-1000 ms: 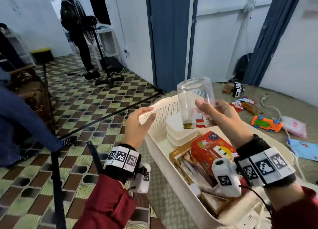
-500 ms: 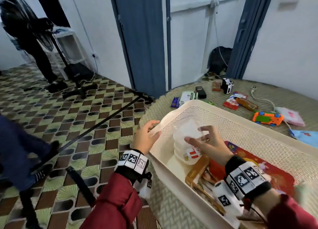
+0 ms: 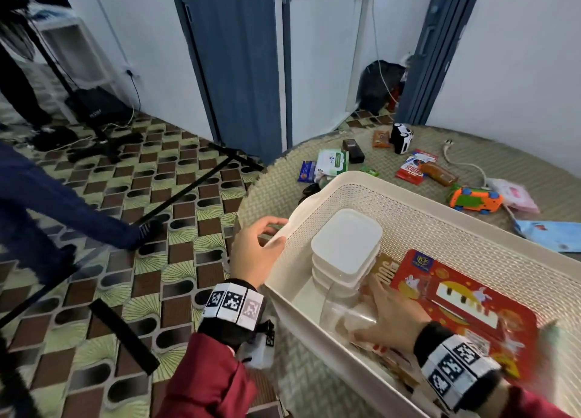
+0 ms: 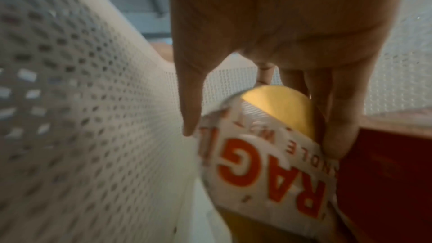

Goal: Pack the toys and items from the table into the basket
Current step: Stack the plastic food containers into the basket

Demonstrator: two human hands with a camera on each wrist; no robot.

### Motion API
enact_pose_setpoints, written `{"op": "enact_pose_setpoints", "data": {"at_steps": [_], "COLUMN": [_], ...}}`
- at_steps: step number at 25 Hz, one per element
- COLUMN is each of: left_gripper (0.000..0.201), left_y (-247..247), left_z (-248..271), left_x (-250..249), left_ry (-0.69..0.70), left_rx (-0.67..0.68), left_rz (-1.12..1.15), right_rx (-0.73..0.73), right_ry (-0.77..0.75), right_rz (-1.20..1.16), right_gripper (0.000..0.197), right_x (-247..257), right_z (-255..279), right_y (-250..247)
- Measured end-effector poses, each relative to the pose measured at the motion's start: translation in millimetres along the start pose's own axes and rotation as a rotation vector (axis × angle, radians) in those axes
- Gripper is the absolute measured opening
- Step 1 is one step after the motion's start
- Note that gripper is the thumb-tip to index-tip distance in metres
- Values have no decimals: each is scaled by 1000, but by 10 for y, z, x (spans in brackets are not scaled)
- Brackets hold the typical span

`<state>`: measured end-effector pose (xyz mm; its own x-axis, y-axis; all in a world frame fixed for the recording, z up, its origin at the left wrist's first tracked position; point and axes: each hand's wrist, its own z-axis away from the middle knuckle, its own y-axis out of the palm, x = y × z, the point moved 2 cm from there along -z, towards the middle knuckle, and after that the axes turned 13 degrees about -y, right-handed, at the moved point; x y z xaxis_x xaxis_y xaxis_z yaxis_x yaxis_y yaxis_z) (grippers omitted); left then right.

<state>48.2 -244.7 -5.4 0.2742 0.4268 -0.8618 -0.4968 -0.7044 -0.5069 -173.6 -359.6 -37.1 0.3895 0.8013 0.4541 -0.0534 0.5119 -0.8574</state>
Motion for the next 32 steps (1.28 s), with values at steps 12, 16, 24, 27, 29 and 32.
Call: {"op": "enact_pose_setpoints", "data": {"at_steps": [12,16,24,27,29,32], "left_gripper": [30,29,28,28,28,28], "left_y": [-3,-1,3,1,-2,-4], "left_z": [24,26,0,3,0,-2], "left_x": [-5,-11,12,22,25,25], "left_ry": [-12,-20,-20,-19,-26,-30], "left_rx": [25,30,14,7,6,14], "left_rz": [82,97,112,107,103,97], "right_rx": [95,33,-231,-219,-169,-82], "right_ry": [-40,-83,-127,-143,-162,-183], "right_rz": [6,1,-357,-293,-271,-235], "right_gripper": [96,88,74,74,74,74], "right_x": [-192,-208,-31,32,43,47], "right_z": [14,11,-138,-238,-287,-342], "right_y": [209,149,32,94,130,208]}}
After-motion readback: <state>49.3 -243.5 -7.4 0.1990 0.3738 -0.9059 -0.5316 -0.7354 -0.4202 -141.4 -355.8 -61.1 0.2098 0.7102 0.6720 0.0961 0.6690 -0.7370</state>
